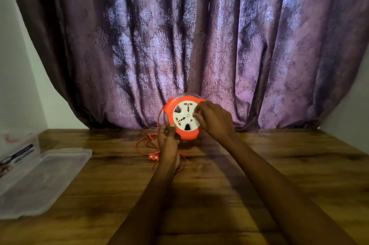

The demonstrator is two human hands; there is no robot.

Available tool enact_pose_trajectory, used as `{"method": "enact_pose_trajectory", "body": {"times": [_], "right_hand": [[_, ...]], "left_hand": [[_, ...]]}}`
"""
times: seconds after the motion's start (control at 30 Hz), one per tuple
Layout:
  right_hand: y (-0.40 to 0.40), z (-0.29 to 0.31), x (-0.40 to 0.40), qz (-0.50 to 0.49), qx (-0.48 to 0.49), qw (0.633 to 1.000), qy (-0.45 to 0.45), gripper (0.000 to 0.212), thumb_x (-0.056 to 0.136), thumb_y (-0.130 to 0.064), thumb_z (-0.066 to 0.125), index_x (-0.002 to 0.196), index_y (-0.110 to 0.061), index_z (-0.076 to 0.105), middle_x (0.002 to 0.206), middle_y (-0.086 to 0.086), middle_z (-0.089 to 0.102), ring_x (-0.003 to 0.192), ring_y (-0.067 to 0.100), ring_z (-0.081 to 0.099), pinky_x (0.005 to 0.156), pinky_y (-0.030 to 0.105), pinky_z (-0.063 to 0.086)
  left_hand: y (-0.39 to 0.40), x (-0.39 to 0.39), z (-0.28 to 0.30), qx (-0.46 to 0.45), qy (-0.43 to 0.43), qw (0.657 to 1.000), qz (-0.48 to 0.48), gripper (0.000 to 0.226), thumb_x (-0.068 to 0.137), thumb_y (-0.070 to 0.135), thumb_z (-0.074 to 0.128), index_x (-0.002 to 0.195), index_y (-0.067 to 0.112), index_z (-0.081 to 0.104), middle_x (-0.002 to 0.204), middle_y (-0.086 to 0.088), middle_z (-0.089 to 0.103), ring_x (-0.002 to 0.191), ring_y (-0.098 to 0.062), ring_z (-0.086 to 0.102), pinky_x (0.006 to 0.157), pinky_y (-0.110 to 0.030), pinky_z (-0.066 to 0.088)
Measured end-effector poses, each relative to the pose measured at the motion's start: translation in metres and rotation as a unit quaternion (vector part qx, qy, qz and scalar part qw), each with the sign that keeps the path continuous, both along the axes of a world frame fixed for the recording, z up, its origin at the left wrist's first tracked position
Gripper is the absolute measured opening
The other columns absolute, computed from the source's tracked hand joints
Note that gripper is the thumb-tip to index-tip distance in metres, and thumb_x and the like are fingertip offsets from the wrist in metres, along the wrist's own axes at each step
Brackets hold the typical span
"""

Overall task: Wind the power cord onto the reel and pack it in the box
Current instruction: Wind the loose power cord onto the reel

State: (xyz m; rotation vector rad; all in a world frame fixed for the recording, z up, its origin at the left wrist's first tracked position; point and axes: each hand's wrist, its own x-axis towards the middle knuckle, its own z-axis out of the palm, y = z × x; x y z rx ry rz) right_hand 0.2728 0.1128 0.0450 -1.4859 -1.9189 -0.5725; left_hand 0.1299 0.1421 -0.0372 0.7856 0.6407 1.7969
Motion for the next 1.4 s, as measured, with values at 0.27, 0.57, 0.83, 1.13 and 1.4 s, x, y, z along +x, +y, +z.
{"method": "enact_pose_trajectory", "body": {"times": [0.27,0.57,0.83,1.13,1.4], "right_hand": [[-0.007,0.022,0.012,0.115,0.013,0.887,-0.448,0.063,0.082,-0.02,0.023,0.127,-0.042,0.062,0.146,0.007,0.052,0.121,0.03,0.057,0.084,0.038,0.039],[-0.001,0.011,0.027,0.089,0.155,0.828,-0.531,0.047,0.093,-0.023,0.057,0.134,-0.048,0.055,0.113,0.008,0.068,0.097,0.027,0.063,0.08,0.039,0.046],[0.004,-0.008,0.013,-0.077,0.057,0.982,-0.165,0.066,0.073,-0.067,0.057,0.129,-0.033,0.056,0.094,0.009,0.075,0.095,0.033,0.063,0.08,0.042,0.042],[0.012,-0.026,-0.011,0.056,-0.24,0.763,0.598,0.05,0.079,-0.054,0.073,0.079,-0.005,0.069,0.06,0.013,0.072,0.058,0.026,0.07,0.052,0.031,0.051],[-0.001,-0.022,0.016,0.01,-0.098,0.995,0.03,0.022,0.086,-0.034,0.06,0.108,-0.029,0.064,0.107,0.002,0.069,0.099,0.029,0.064,0.076,0.039,0.051]], "left_hand": [[0.008,-0.013,0.004,-0.007,0.04,0.999,-0.004,0.015,0.098,0.008,0.057,0.111,0.01,0.064,0.107,-0.019,0.066,0.097,-0.029,0.056,0.09,-0.049,0.047],[-0.001,-0.006,0.001,0.028,0.129,0.991,-0.024,0.031,0.099,0.014,0.058,0.128,0.003,0.06,0.116,-0.019,0.07,0.096,-0.027,0.066,0.082,-0.039,0.057],[-0.011,0.023,-0.013,0.016,0.088,0.995,-0.043,0.023,0.098,0.014,0.06,0.118,0.022,0.054,0.102,0.004,0.067,0.08,-0.006,0.064,0.072,-0.03,0.051],[-0.01,0.019,-0.021,0.038,0.135,0.99,0.003,0.038,0.098,0.015,0.06,0.134,0.008,0.049,0.11,-0.02,0.064,0.093,-0.026,0.055,0.061,-0.031,0.043],[0.004,-0.003,-0.018,0.001,0.075,0.997,-0.002,0.013,0.101,0.008,0.053,0.108,0.015,0.061,0.086,-0.001,0.061,0.056,0.002,0.051,0.048,-0.016,0.043]]}}
